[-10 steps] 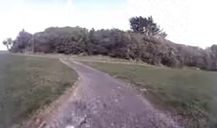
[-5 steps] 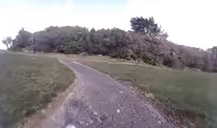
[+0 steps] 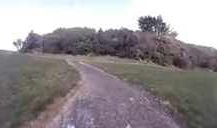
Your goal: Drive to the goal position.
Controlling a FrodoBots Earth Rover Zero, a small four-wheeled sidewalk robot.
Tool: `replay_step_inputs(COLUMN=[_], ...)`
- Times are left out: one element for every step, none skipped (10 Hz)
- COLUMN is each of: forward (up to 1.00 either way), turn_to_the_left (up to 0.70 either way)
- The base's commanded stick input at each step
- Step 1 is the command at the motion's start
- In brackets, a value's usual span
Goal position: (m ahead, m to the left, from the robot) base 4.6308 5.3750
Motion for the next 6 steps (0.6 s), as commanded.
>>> replay_step_inputs(forward=[0.7,0.7,0.7,0.7,0.7,0.7], turn_to_the_left=[0.0,0.0,0.0,0.0,0.0,0.02])
